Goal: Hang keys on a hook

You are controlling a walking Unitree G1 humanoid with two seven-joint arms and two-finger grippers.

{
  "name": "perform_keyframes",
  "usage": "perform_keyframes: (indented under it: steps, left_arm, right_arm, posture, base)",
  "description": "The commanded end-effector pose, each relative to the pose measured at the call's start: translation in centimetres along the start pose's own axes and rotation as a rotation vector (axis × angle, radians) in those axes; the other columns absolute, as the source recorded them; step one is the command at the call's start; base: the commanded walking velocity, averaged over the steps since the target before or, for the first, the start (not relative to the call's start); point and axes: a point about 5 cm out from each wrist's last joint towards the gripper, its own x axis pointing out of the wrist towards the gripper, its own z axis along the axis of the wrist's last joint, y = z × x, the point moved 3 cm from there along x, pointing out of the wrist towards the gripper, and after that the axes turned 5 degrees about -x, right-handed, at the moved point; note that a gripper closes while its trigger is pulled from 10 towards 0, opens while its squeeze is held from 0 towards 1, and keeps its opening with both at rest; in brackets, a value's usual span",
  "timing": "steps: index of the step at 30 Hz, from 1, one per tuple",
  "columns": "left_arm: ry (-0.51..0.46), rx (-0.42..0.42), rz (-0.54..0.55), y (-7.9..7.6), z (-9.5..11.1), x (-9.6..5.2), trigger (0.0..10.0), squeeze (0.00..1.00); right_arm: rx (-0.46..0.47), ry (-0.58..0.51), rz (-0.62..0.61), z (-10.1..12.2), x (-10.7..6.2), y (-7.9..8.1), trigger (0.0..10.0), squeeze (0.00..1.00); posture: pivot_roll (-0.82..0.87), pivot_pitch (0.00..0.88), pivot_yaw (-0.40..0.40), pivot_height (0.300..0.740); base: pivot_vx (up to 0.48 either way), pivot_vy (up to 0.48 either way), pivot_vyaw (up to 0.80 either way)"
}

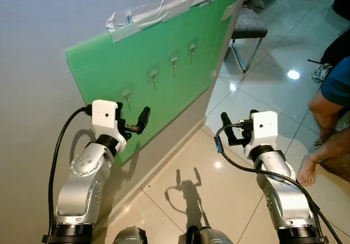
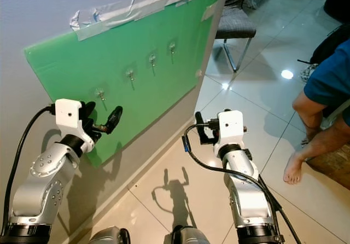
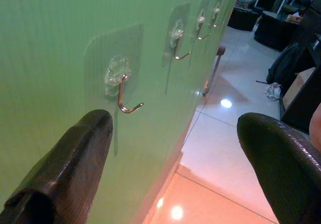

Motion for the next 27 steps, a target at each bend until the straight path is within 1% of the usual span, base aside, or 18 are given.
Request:
perform_keyframes:
  steps: [1, 2, 7, 27]
  left_arm:
    - [-0.008, 0.012, -0.012, -0.27, 0.14, 0.23, 10.0, 0.00]
    - [-0.008, 0.012, -0.012, -0.27, 0.14, 0.23, 10.0, 0.00]
    - [-0.008, 0.021, -0.024, -0.54, 0.08, 0.16, 10.0, 0.00]
    - [-0.014, 0.028, -0.040, -0.76, 0.17, 0.27, 10.0, 0.00]
  right_arm:
    - [0.002, 0.006, -0.017, -0.33, -0.24, -0.55, 10.0, 0.00]
    - [0.002, 0.006, -0.017, -0.33, -0.24, -0.55, 10.0, 0.00]
    - [0.003, 0.008, -0.020, -0.36, -0.26, -0.63, 10.0, 0.00]
    - [0.006, 0.021, -0.020, -0.56, -0.27, -0.67, 10.0, 0.00]
  posture:
    - [-0.08, 0.097, -0.054, 0.740]
    - [-0.08, 0.097, -0.054, 0.740]
    - [-0.08, 0.097, -0.054, 0.740]
    - [-0.08, 0.101, -0.053, 0.740]
  base:
    - [0.000, 0.000, 0.00]
    - [0.000, 0.000, 0.00]
    - [0.000, -0.480, 0.00]
    - [0.000, -0.480, 0.00]
